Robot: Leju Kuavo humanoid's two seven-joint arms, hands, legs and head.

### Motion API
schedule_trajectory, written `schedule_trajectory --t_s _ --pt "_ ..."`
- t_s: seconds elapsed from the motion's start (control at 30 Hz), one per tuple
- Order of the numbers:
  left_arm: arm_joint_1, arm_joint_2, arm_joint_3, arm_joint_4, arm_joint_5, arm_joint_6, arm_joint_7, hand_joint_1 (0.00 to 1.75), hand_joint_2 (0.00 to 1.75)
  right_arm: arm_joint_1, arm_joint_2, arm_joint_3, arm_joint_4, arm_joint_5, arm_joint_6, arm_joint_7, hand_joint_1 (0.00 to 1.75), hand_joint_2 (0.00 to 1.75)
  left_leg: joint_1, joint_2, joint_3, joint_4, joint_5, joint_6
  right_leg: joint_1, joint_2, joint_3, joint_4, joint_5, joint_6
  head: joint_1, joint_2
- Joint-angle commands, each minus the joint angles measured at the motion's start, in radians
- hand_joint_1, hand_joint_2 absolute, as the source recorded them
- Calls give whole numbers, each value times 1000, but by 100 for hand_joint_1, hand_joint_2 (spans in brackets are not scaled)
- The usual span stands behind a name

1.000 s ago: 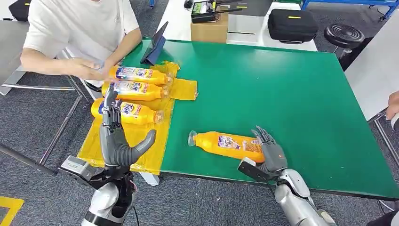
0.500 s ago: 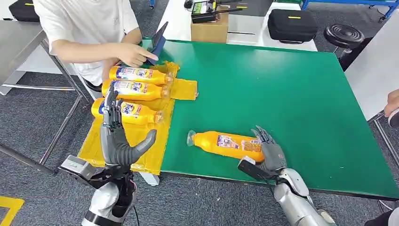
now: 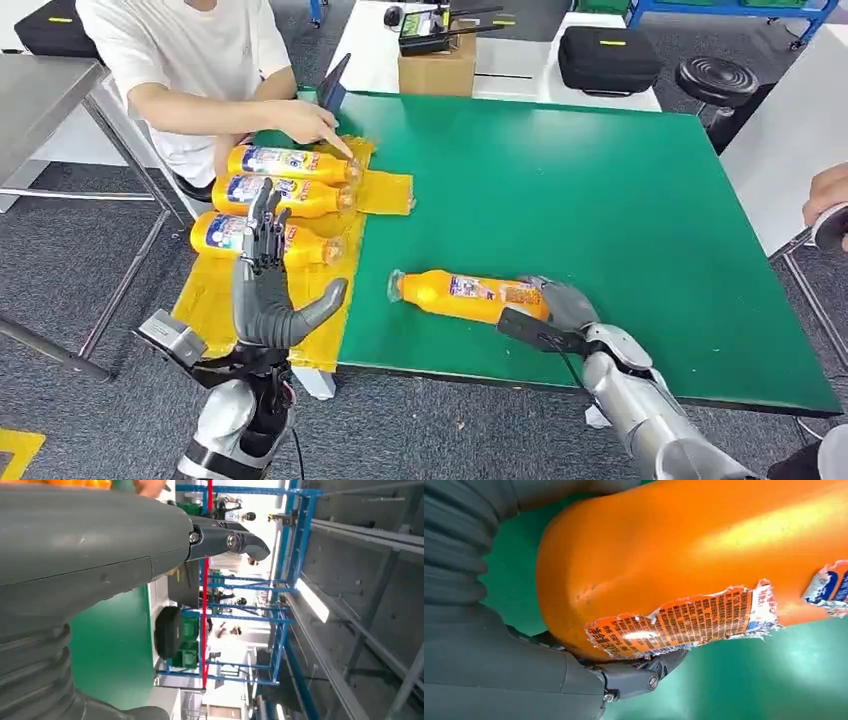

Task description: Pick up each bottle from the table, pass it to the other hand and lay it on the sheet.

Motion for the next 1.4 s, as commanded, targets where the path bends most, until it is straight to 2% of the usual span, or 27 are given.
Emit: schedule_trajectory --t_s 0.03,0.17,0.27,0.3,0.37,0.57,0.6,0.63,0.7,0.83,0.9,0.97,1.07,1.13,1.17,1.23,1.3,1.4 --pt "-44 30 -25 64 33 -36 19 0 175 -29 -17 81 109 3 49 22 175 175 0 -3 2 0 1 0 1 -3 3 -1 -2 0 0 0" --pt "-38 30 -20 54 37 -40 20 0 175 -24 -17 79 89 -10 11 2 175 175 1 -2 2 -1 2 1 1 -3 4 -1 0 -1 0 0" --pt "-33 22 -13 50 39 -38 22 0 175 30 6 -8 43 -123 -58 -96 175 175 1 -4 1 -3 3 0 2 -6 14 -3 2 0 0 0" --pt "-31 10 -4 54 29 -6 21 0 175 58 24 -65 21 -192 -79 -137 175 175 1 -4 2 -2 2 1 1 -5 15 -2 2 0 0 0" --pt "-17 -19 16 59 -70 131 -18 0 175 99 44 -106 -34 -238 -162 -183 175 175 1 -4 1 -1 2 1 2 -5 14 -2 2 0 0 0" --pt "-6 -21 13 66 -91 157 -28 0 175 118 59 -121 -63 -261 -169 -193 175 175 0 -5 -6 -1 2 2 1 -5 9 0 1 1 0 0" --pt "9 -40 28 81 -162 260 -40 0 175 159 88 -207 -137 -358 -213 -252 175 175 1 -5 -6 -1 2 1 1 -6 8 0 1 0 0 0" --pt "21 -46 28 95 -168 276 -34 0 175 176 99 -215 -167 -363 -245 -265 175 175 1 -5 -8 -1 2 2 1 -5 7 0 1 1 0 0" --pt "56 -66 34 149 -114 280 -6 0 175 263 141 -281 -338 -463 -275 -305 175 175 1 -5 -7 -2 2 2 1 -5 7 -1 1 1 0 0" --pt "109 -90 49 203 81 225 44 0 175 389 171 -315 -603 -585 -316 -330 175 175 1 -7 -9 -1 0 1 1 -6 7 0 -1 0 0 0" --pt "120 -77 42 204 211 132 83 0 175 413 179 -318 -686 -635 -322 -347 175 175 1 -8 -10 -1 0 1 1 -8 6 0 -2 0 0 0" --pt "124 -72 40 203 214 128 82 0 175 413 177 -312 -702 -637 -320 -344 175 175 0 -11 -16 -1 2 2 0 -9 1 1 -2 4 0 0" --pt "119 -71 40 197 215 128 83 0 175 411 174 -311 -699 -639 -319 -341 175 175 1 -10 -15 0 0 1 1 -9 1 1 -3 3 0 0" --pt "122 -30 -11 201 300 -42 136 0 175 402 188 -323 -715 -703 -310 -393 175 175 0 -10 -18 0 2 2 0 -9 -2 1 -2 4 0 0" --pt "125 0 -48 223 368 -184 171 0 175 399 193 -320 -738 -726 -296 -405 175 175 0 -10 -16 0 1 1 0 -9 1 1 -3 3 0 0" --pt "126 31 -99 271 352 -286 152 0 175 400 201 -313 -778 -747 -280 -410 175 175 0 -9 -15 -1 1 1 0 -8 1 1 -3 2 0 0" --pt "123 48 -137 310 300 -301 130 0 175 424 207 -299 -828 -758 -259 -405 175 175 0 -9 -14 -2 1 1 0 -8 2 0 -3 2 0 0" --pt "120 49 -157 324 270 -324 76 0 175 479 182 -190 -865 -760 -107 -328 175 175 0 -9 -13 -2 0 1 0 -9 3 0 -4 2 0 0"
